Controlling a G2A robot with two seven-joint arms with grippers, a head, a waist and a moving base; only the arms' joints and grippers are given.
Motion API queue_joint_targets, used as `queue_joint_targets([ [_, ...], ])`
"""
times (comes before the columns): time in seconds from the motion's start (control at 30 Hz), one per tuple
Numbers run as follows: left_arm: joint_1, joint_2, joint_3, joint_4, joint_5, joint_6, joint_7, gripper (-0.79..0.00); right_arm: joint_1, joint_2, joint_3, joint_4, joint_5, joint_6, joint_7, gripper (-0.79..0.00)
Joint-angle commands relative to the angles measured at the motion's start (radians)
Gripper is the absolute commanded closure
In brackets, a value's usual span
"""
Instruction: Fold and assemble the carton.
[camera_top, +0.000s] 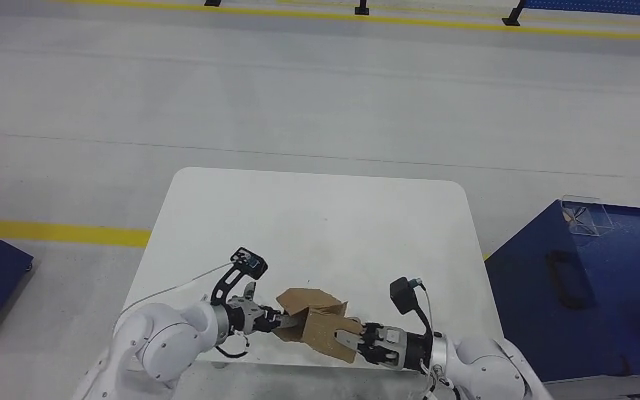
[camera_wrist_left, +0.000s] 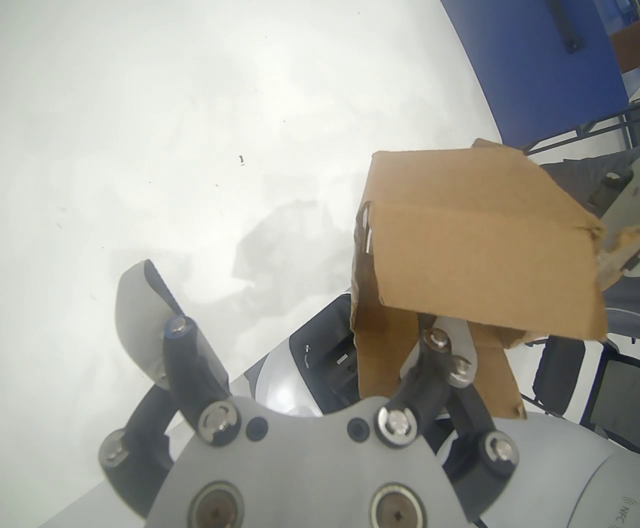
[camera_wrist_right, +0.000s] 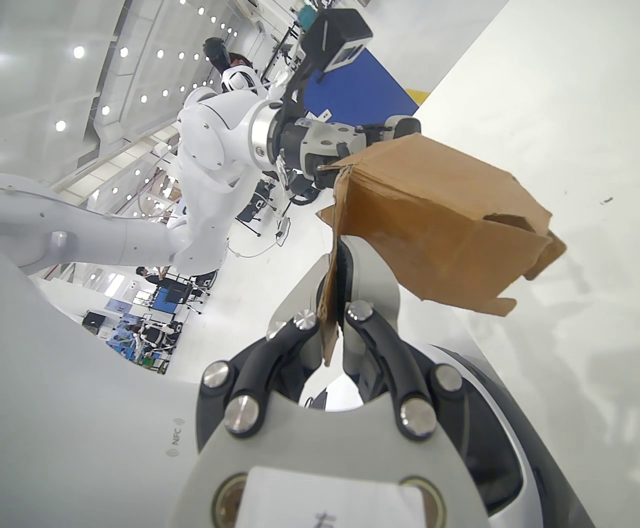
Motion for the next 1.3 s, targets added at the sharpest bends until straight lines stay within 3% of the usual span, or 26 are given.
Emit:
queue_joint_targets([
  [0.0,-0.020,-0.003,0.020,0.022,-0.007,0.003,0.006,-0.739,0.004,0.001,-0.003,-0.002,0.003,0.004,0.001,0.000],
  [0.13,-0.050,-0.006,0.034,0.050,-0.033,-0.005,0.014,-0.523,0.018,0.001,-0.016,0.000,0.009,0.012,0.002,0.000],
  [0.17,-0.054,-0.006,0.035,0.054,-0.033,-0.007,0.017,-0.385,0.022,0.001,-0.020,0.002,0.010,0.013,0.002,0.000],
  [0.2,-0.056,-0.007,0.036,0.057,-0.045,-0.011,0.021,-0.308,0.026,0.002,-0.023,0.003,0.010,0.017,0.003,0.000],
  [0.27,-0.063,-0.007,0.037,0.067,-0.076,-0.031,0.012,-0.203,0.035,0.002,-0.028,0.004,0.010,0.022,0.004,0.000],
  [0.33,-0.071,-0.006,0.032,0.081,-0.111,-0.046,0.006,-0.034,0.046,0.002,-0.030,0.009,0.007,0.026,0.001,0.000],
  [0.37,-0.075,-0.006,0.028,0.088,-0.130,-0.048,0.008,-0.003,0.051,0.002,-0.033,0.011,0.007,0.028,0.001,0.000],
  [0.6,-0.088,-0.003,0.004,0.107,-0.225,-0.084,0.001,0.000,0.074,0.003,-0.043,0.015,-0.004,0.046,-0.003,0.000],
  [0.63,-0.090,-0.001,0.003,0.106,-0.225,-0.090,-0.005,0.000,0.074,0.003,-0.043,0.015,-0.004,0.046,-0.003,-0.517],
  [0.67,-0.091,-0.001,0.003,0.104,-0.221,-0.094,-0.007,0.000,0.074,0.003,-0.043,0.015,-0.004,0.046,-0.003,-0.785],
  [0.83,-0.088,0.001,-0.001,0.106,-0.197,-0.088,-0.005,0.000,0.074,0.003,-0.043,0.015,-0.004,0.046,-0.003,-0.785],
  [0.9,-0.065,0.006,-0.026,0.093,-0.172,-0.035,-0.007,0.000,0.075,0.003,-0.034,0.021,-0.014,0.057,-0.024,-0.785],
  [1.03,-0.041,0.007,-0.085,0.123,-0.388,-0.036,0.013,0.000,0.059,0.004,0.018,0.037,-0.055,0.078,-0.139,-0.785],
  [1.1,-0.042,0.002,-0.080,0.158,-0.499,-0.061,0.037,0.000,0.047,0.005,0.050,0.048,-0.011,0.081,-0.169,-0.785],
  [1.2,-0.073,-0.016,-0.064,0.248,-0.791,-0.143,0.087,0.000,0.032,0.008,0.091,0.055,0.038,0.090,-0.188,-0.785],
  [1.27,-0.073,-0.016,-0.064,0.248,-0.791,-0.143,0.087,0.000,0.027,0.008,0.095,0.053,0.054,0.083,-0.184,-0.785],
])
